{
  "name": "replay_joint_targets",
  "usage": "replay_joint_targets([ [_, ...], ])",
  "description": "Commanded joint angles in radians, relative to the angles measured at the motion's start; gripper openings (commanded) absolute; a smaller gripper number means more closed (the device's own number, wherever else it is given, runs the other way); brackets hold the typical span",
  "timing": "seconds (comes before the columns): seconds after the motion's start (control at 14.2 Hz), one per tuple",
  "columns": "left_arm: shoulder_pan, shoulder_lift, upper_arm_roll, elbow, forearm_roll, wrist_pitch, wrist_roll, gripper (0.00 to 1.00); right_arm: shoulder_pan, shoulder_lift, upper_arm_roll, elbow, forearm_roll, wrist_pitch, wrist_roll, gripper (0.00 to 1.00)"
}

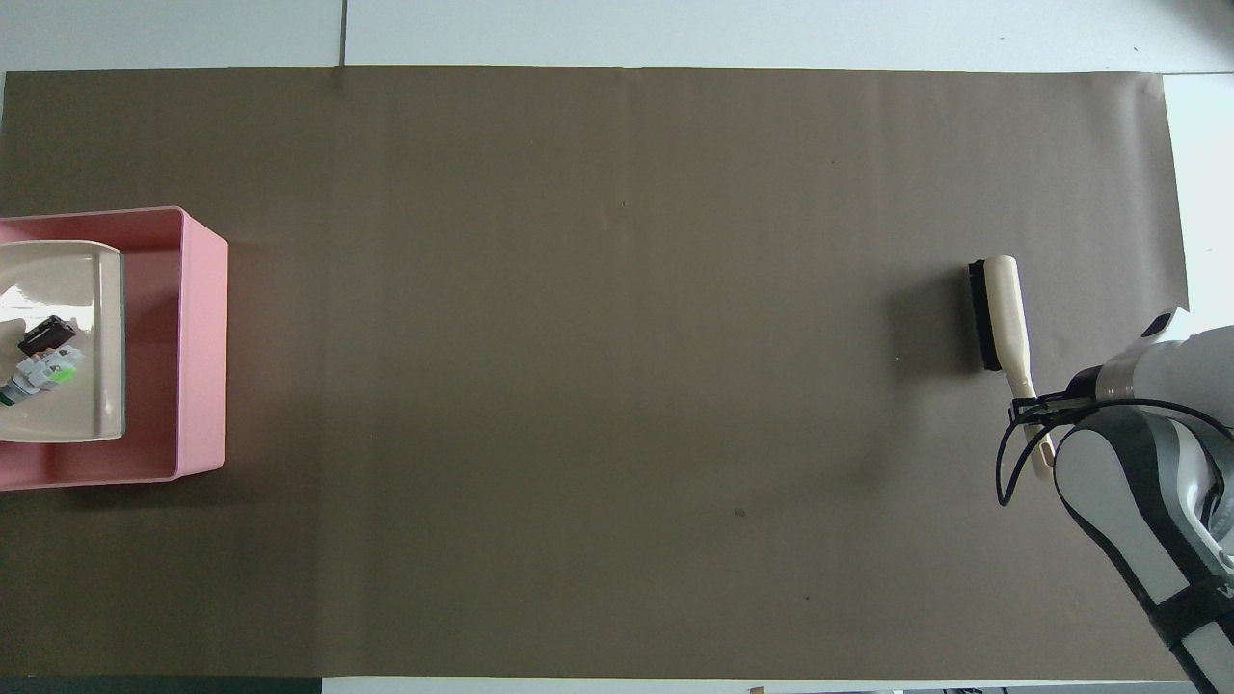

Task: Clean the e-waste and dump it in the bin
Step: 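Tip the dustpan with the left gripper to dump the part into the bin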

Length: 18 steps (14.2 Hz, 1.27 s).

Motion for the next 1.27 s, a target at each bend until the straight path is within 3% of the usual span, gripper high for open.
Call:
replay_joint_targets([
  [0.0, -0.043, -0.024, 0.009, -0.040, 0.103, -0.003, -0.083, 0.00, -0.019, -0.021, 0.016, -0.022, -0.015, 0.023, -0.002, 0.02],
  [0.49, -0.167, -0.027, 0.009, -0.030, 0.289, -0.223, -0.234, 0.00, -0.020, -0.021, 0.016, -0.022, -0.015, 0.025, -0.009, 0.12],
  [0.7, -0.242, -0.027, 0.009, -0.030, 0.335, -0.350, -0.289, 0.00, -0.022, -0.010, 0.016, -0.022, -0.015, 0.025, -0.012, 0.24],
  [0.92, -0.256, -0.048, 0.009, -0.005, 0.374, -0.379, -0.274, 0.00, -0.022, -0.007, 0.016, -0.021, -0.015, 0.023, -0.010, 0.41],
  [0.99, -0.248, -0.058, 0.008, 0.019, 0.371, -0.379, -0.249, 0.00, -0.020, -0.005, 0.016, -0.016, -0.015, 0.023, -0.012, 0.56],
  [1.13, -0.247, -0.093, 0.009, 0.061, 0.351, -0.370, -0.159, 0.00, -0.020, -0.001, 0.016, -0.010, -0.015, 0.020, -0.012, 0.72],
  [1.2, -0.247, -0.111, 0.009, 0.061, 0.305, -0.366, -0.122, 0.00, -0.020, -0.001, 0.016, -0.007, -0.015, 0.017, -0.013, 0.93],
])
